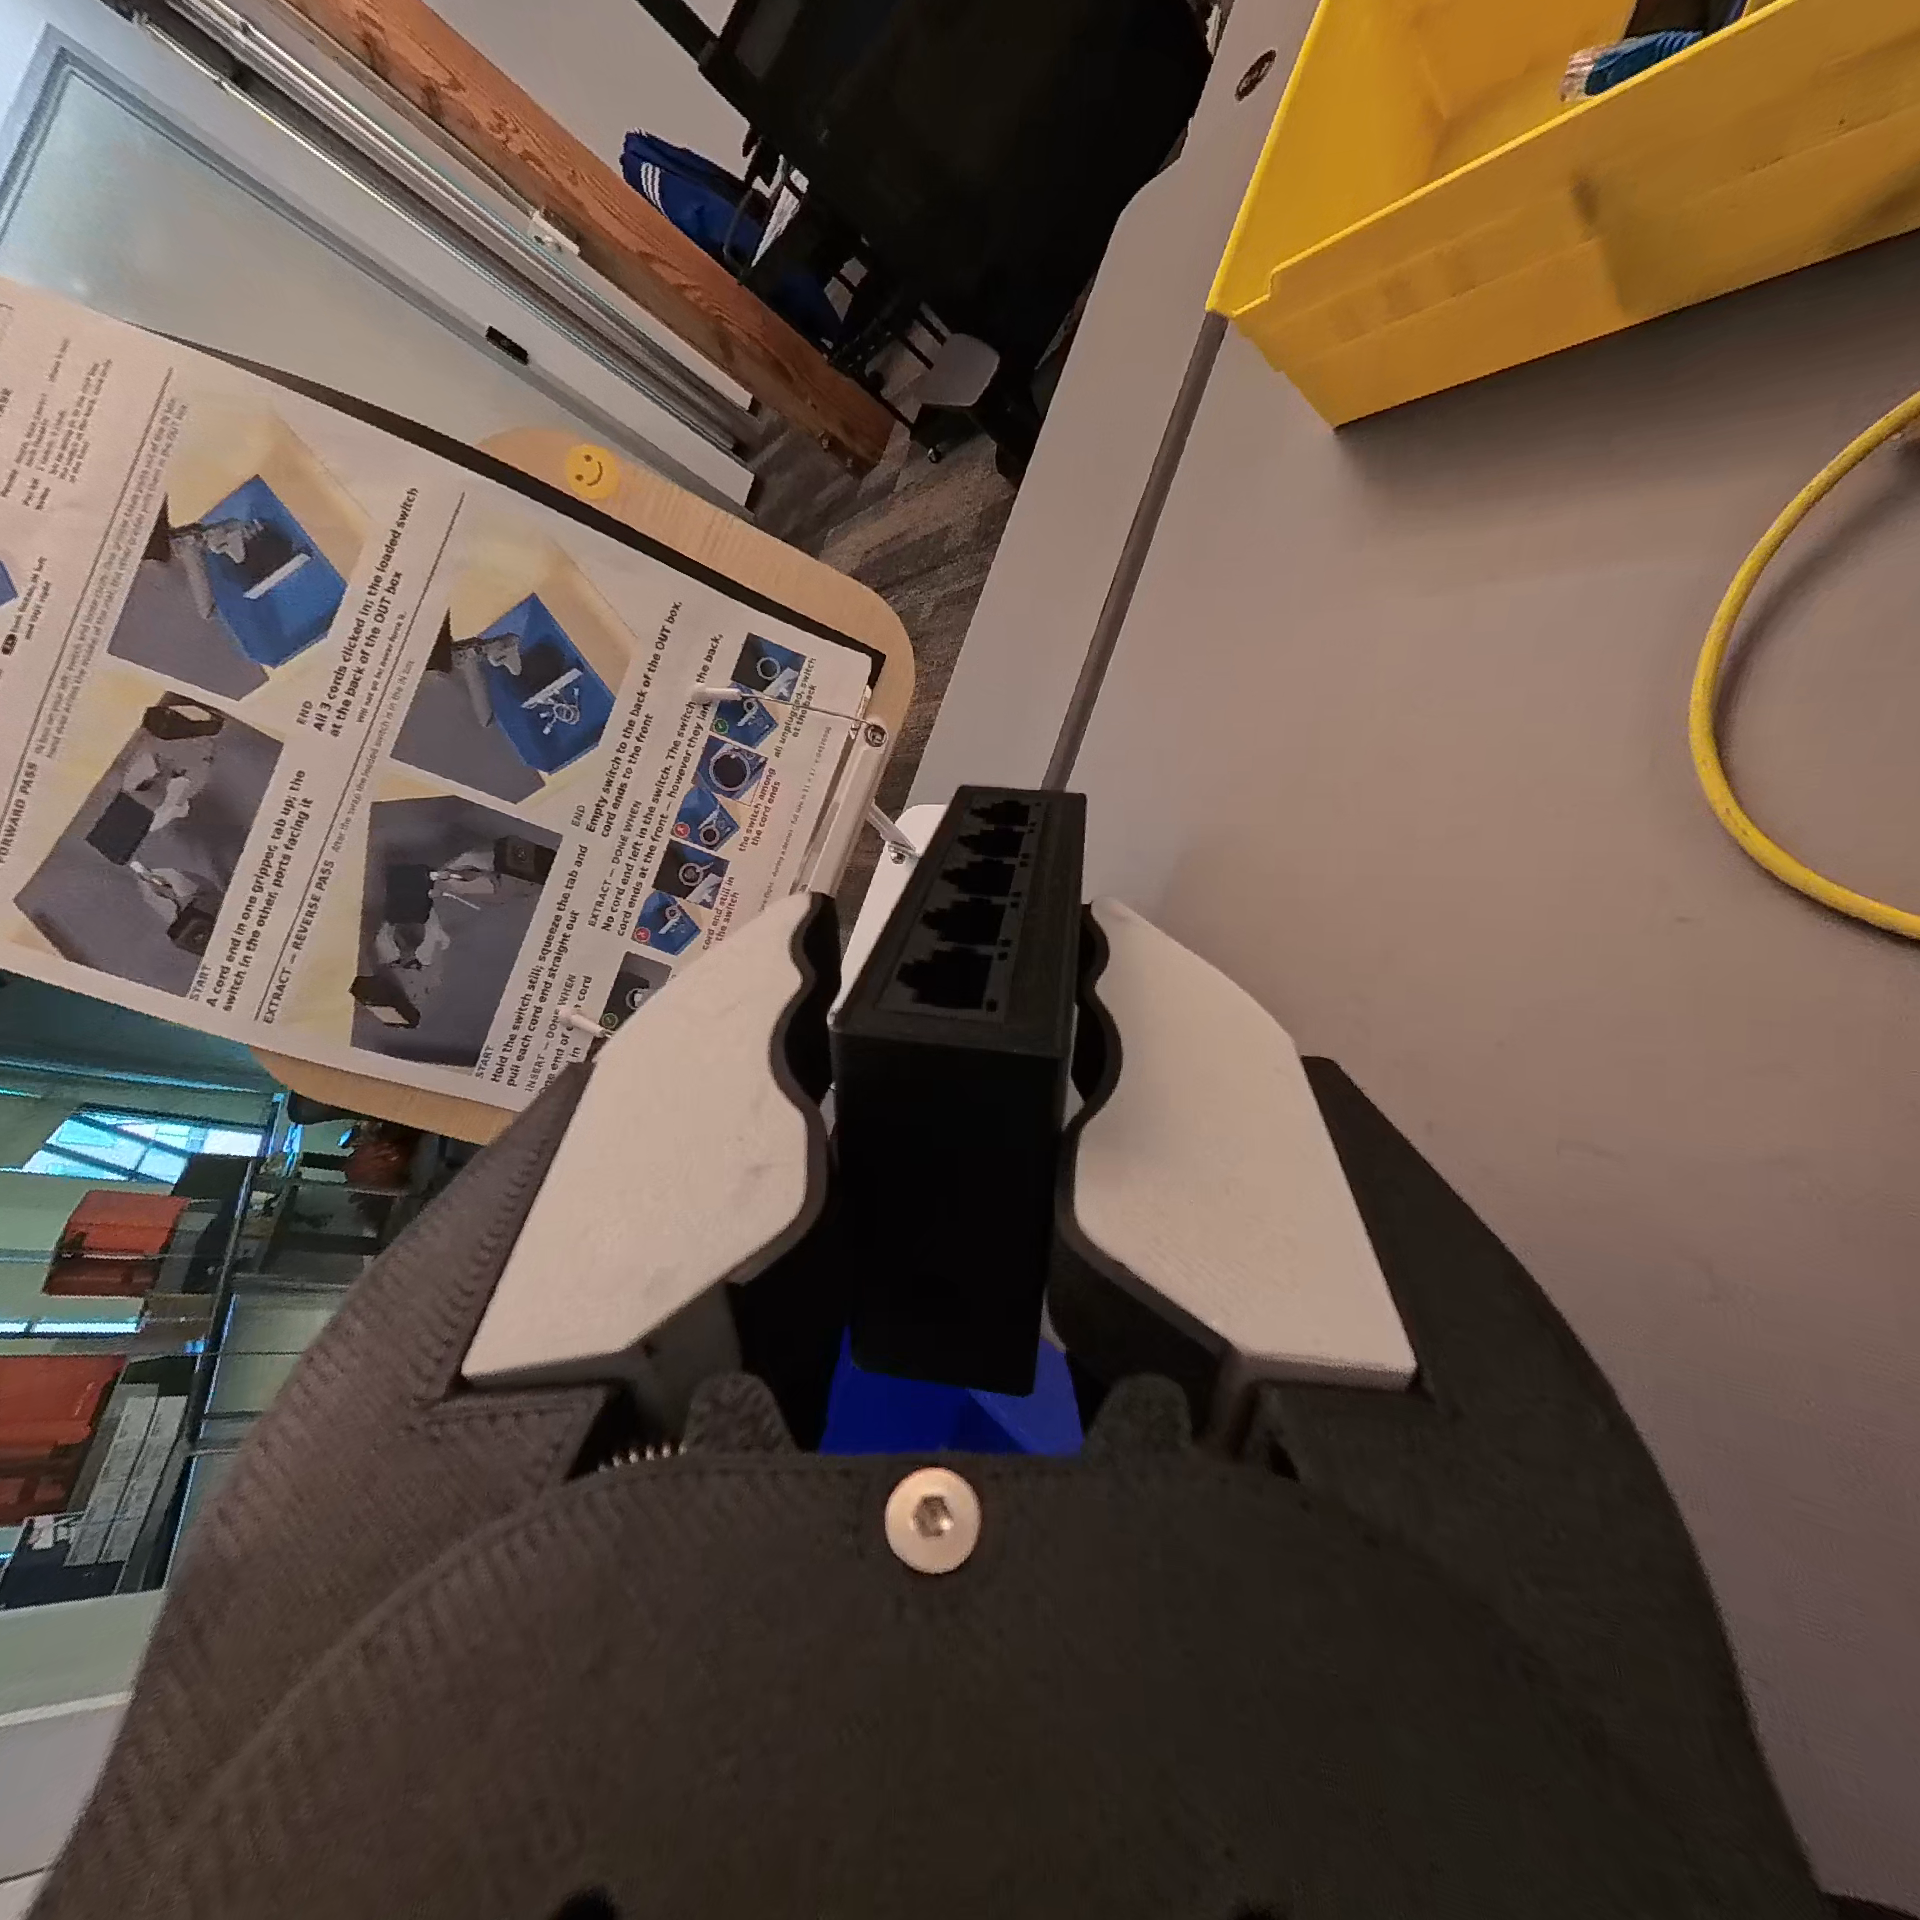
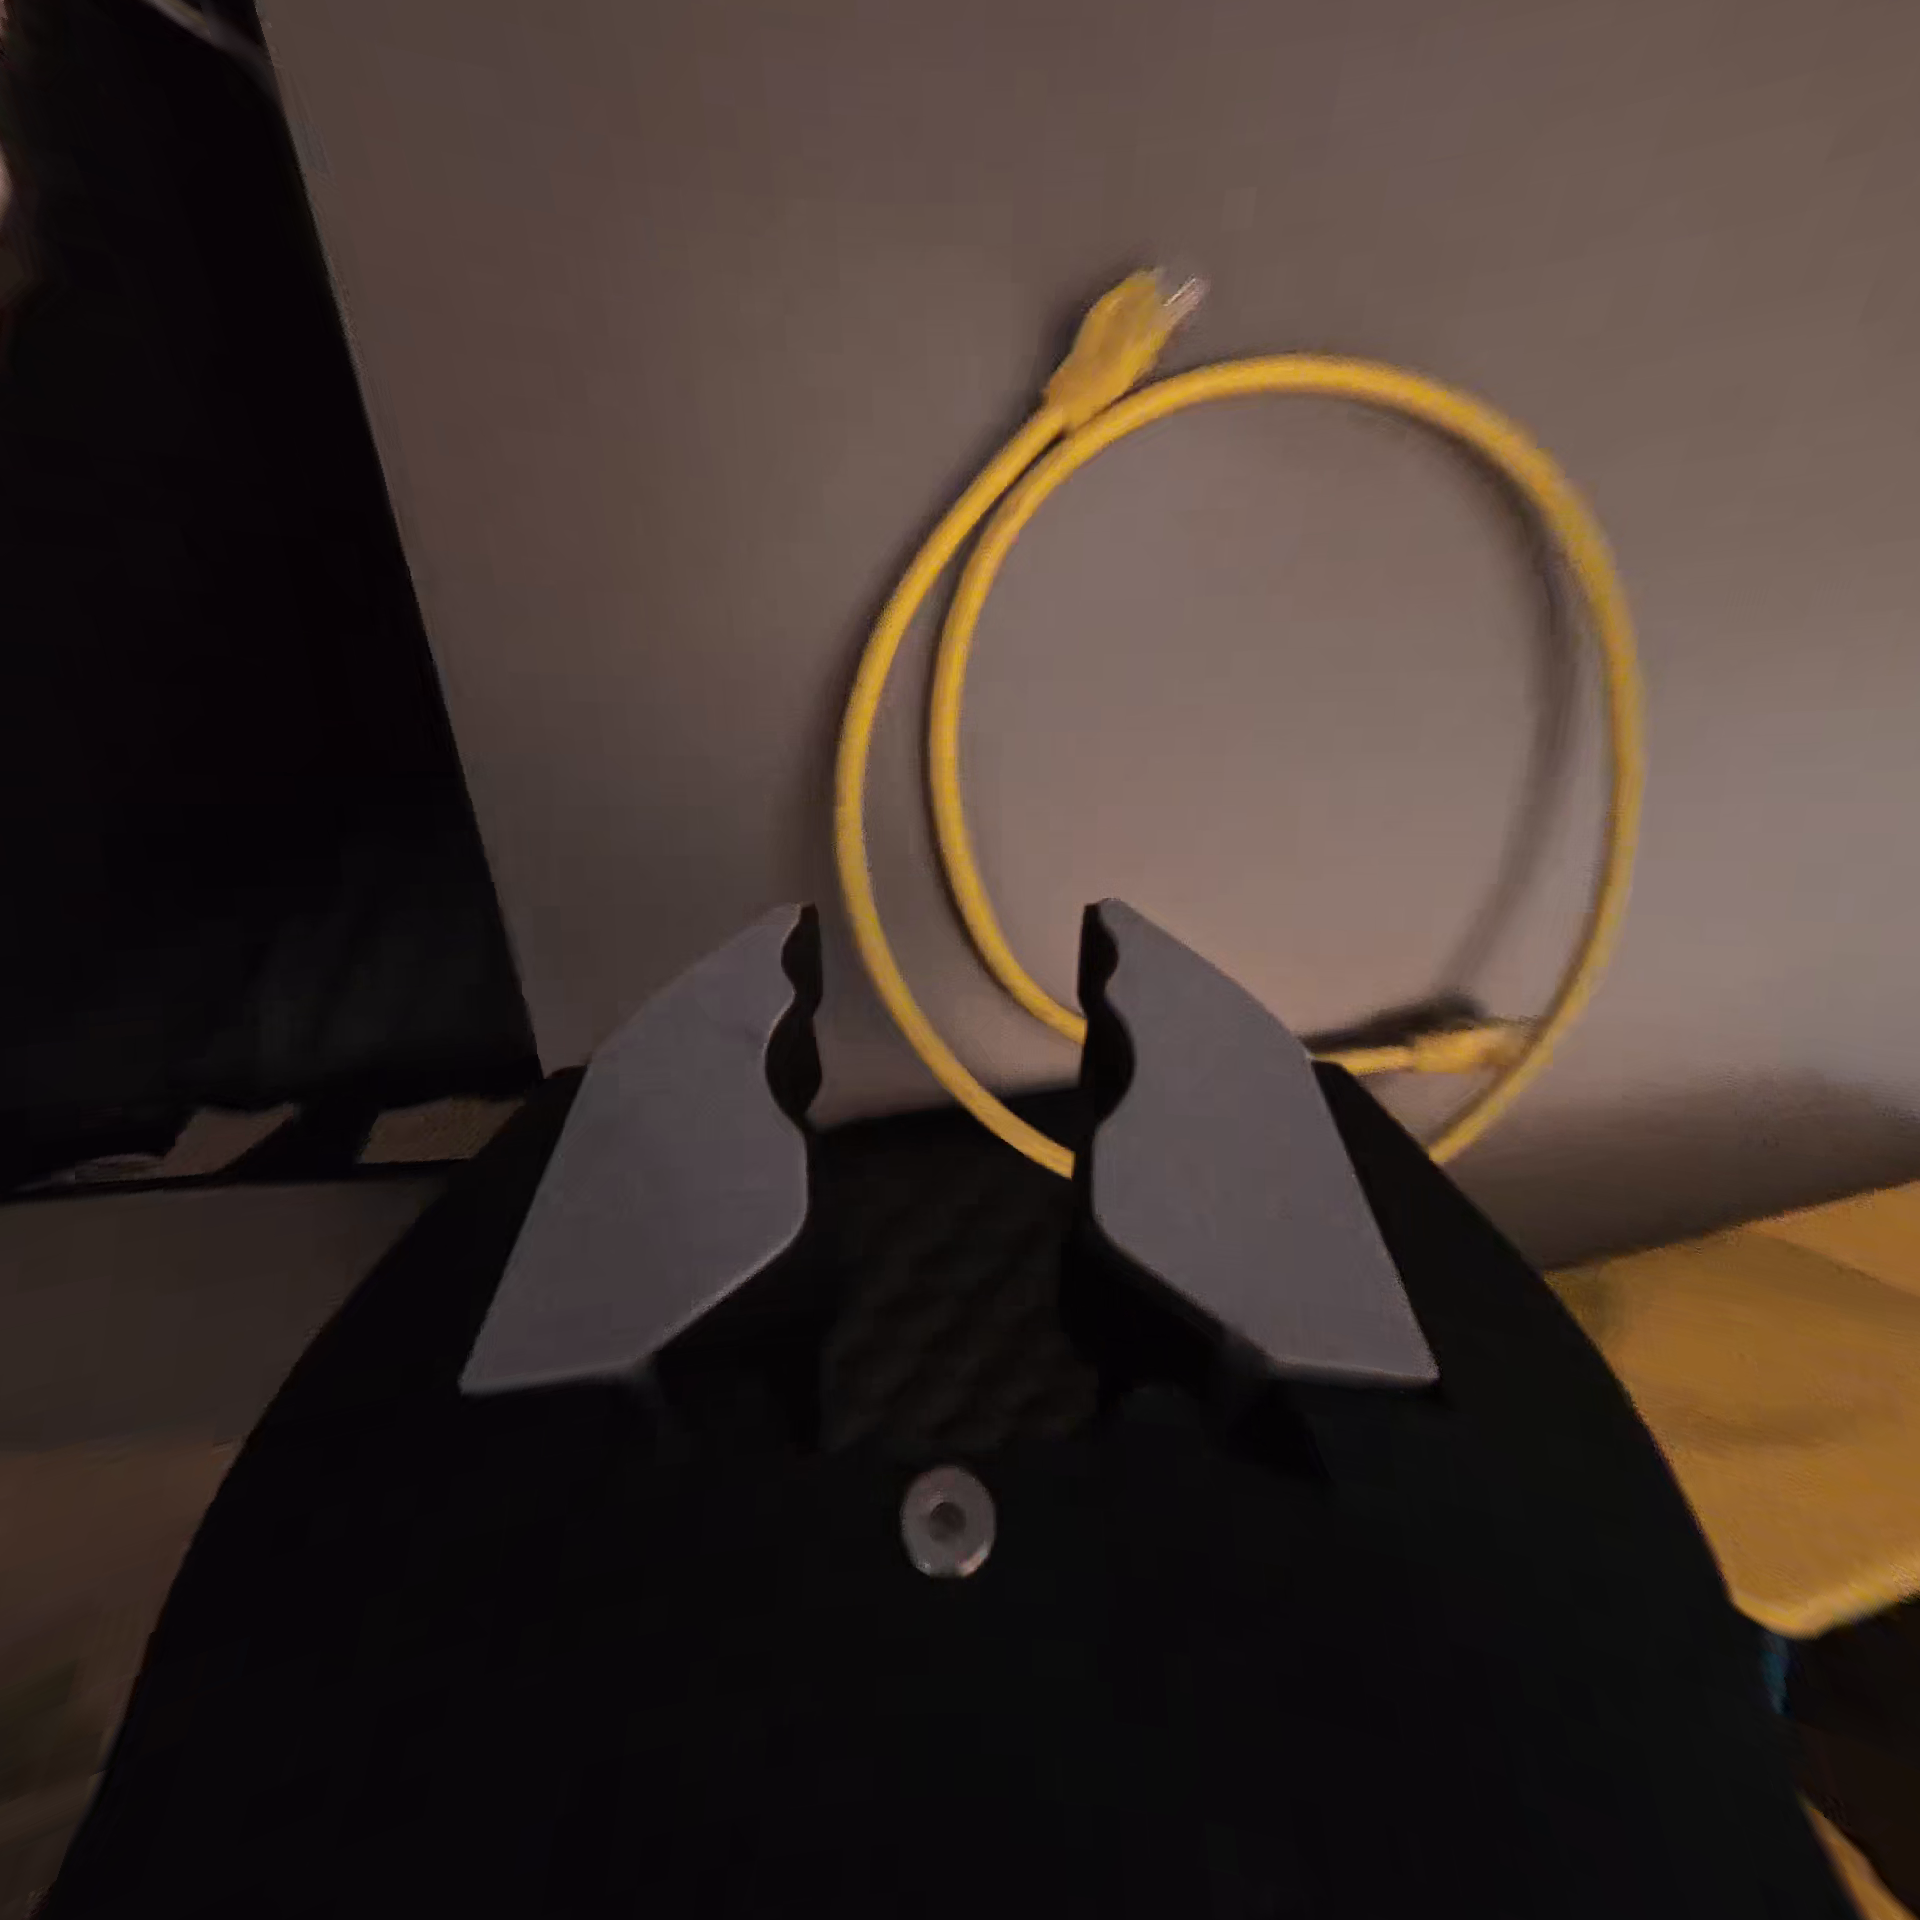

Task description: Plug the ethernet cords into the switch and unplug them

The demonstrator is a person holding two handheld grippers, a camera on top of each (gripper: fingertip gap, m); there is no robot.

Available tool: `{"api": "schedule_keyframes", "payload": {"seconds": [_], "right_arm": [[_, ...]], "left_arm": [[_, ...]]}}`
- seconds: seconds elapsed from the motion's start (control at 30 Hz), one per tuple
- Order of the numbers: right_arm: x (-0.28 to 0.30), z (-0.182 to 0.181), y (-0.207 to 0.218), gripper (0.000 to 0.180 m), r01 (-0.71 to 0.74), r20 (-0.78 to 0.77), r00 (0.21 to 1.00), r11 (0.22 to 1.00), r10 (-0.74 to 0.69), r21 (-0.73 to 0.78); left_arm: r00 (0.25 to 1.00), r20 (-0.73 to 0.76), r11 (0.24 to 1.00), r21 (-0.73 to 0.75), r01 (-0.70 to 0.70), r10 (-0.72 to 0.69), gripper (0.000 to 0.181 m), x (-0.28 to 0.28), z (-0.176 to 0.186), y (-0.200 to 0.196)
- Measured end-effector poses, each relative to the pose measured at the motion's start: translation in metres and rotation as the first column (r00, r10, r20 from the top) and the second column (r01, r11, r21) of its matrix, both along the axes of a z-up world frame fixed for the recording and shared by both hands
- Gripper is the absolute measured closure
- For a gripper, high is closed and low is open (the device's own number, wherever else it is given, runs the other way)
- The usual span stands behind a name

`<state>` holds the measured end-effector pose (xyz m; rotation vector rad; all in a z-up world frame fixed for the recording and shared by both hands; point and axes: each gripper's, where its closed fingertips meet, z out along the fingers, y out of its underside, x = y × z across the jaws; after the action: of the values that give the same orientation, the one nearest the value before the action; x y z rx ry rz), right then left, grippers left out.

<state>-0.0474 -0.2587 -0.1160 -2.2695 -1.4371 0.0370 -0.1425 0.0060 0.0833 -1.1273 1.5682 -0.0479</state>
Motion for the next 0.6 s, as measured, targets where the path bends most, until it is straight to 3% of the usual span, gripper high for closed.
{"api": "schedule_keyframes", "payload": {"seconds": [0.2,0.3,0.4,0.5,0.6], "right_arm": [[-0.005,-0.041,0.006,0.136,-0.012,0.016,1.0,0.987,0.014,-0.158],[-0.01,-0.042,0.013,0.169,-0.013,-0.022,1.0,0.98,0.009,-0.2],[-0.016,-0.042,0.029,0.172,0.02,-0.039,0.999,0.984,-0.028,-0.177],[-0.04,-0.029,0.039,0.173,0.015,-0.202,0.978,0.981,-0.055,-0.195],[-0.064,0.026,0.054,0.173,-0.013,-0.547,0.831,0.979,-0.101,-0.202]], "left_arm": [[1.0,-0.021,1.0,0.011,-0.001,0.001,0.138,0.002,-0.003,-0.002],[1.0,-0.015,1.0,0.008,0.001,-0.001,0.138,0.001,-0.002,-0.002],[1.0,-0.006,1.0,0.003,-0.003,0.003,0.138,0.0,-0.001,0.002],[1.0,-0.001,1.0,0.0,-0.014,0.014,0.138,-0.004,0.0,0.005],[1.0,0.018,1.0,-0.003,-0.024,0.024,0.138,-0.009,0.004,0.008]]}}
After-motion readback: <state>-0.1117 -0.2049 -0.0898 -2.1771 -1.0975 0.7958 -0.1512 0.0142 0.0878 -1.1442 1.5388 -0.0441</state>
